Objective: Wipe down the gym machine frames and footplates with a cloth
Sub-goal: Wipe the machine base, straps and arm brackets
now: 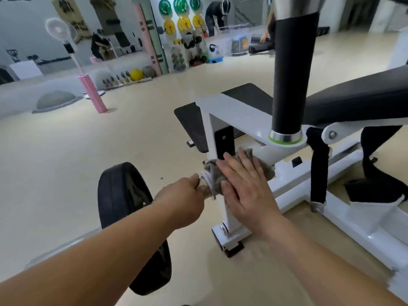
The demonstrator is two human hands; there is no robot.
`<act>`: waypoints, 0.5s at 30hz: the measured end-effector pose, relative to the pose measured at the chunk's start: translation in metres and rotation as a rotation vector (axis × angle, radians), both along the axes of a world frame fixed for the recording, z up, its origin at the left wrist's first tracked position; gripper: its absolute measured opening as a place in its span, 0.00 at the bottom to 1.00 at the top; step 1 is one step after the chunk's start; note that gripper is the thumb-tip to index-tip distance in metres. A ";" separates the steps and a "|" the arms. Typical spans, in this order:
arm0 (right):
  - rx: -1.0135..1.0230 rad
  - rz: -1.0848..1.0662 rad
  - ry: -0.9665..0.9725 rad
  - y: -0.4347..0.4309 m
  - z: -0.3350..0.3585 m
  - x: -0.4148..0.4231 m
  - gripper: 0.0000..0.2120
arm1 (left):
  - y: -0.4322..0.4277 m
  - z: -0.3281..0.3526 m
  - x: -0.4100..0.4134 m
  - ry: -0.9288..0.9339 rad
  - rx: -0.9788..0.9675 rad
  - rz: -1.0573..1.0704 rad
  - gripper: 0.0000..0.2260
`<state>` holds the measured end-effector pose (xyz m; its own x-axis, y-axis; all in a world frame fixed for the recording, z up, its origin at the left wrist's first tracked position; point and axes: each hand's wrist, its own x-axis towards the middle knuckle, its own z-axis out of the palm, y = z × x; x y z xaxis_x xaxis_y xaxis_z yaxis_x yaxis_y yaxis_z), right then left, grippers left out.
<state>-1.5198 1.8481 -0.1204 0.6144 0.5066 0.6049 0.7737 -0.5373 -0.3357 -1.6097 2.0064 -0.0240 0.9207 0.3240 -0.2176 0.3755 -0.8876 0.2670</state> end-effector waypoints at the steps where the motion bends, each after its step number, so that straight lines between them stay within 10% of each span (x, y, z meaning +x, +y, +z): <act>1: -0.018 -0.014 -0.041 -0.005 0.000 0.007 0.25 | -0.001 -0.002 0.001 0.006 -0.002 0.002 0.13; 6: 0.147 -0.301 0.121 0.001 0.009 0.010 0.24 | -0.001 -0.010 0.006 0.006 0.008 0.040 0.18; 15: 0.025 -0.157 0.018 0.001 -0.002 0.008 0.25 | -0.018 -0.029 -0.014 -0.219 0.039 0.034 0.20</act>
